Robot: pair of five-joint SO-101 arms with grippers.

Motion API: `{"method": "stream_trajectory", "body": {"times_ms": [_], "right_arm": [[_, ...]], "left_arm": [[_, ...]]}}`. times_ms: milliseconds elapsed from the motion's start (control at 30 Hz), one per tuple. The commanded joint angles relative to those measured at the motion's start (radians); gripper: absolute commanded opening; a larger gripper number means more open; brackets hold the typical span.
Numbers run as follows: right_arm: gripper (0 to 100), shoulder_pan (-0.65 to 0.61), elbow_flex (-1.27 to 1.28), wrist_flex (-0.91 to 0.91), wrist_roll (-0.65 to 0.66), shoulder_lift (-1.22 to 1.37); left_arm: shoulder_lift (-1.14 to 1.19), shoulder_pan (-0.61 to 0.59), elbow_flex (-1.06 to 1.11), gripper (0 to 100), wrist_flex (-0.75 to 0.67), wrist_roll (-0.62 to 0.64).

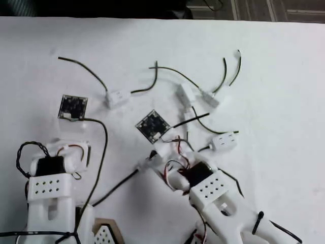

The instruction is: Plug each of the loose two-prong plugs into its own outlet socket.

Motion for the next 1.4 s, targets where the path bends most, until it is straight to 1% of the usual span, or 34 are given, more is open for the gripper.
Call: {"method": "stream_trajectory", "body": {"times_ms": [0, 233, 500, 600, 667, 900, 1067, 1200, 1367], "right_arm": [[2.3, -0.008, -0.014, -0.001, 0.002, 0.042], [1.7, -0.004, -0.006, 0.007, 0.003, 0.139], [1.6, -0.01, 0.054, -0.001, 0.009, 0.151], [1.6, -0.008, 0.066, -0.001, 0.069, 0.151], [1.6, -0.005, 0.064, -0.002, 0.072, 0.142], [1.6, 0.001, -0.051, -0.002, 0.072, 0.142], [1.6, 0.064, -0.193, -0.004, 0.072, 0.153], [1.6, 0.11, -0.264, -0.097, 0.08, 0.154], [1.6, 0.114, -0.341, -0.22, 0.081, 0.222]], "left_arm": [[-0.018, -0.007, -0.037, 3, -0.017, 0.005], [-0.018, -0.007, -0.029, 3, -0.018, 0.003], [-0.018, -0.004, -0.028, 3, -0.018, 0.003], [-0.018, -0.002, -0.028, 3, -0.018, 0.003], [-0.018, -0.002, -0.026, 3, -0.018, 0.003], [-0.018, -0.007, -0.026, 3, -0.018, 0.003], [-0.018, -0.007, -0.026, 3, -0.018, 0.003], [-0.018, -0.007, -0.023, 3, -0.038, 0.003], [-0.018, -0.007, -0.023, 3, -0.038, 0.003]]}}
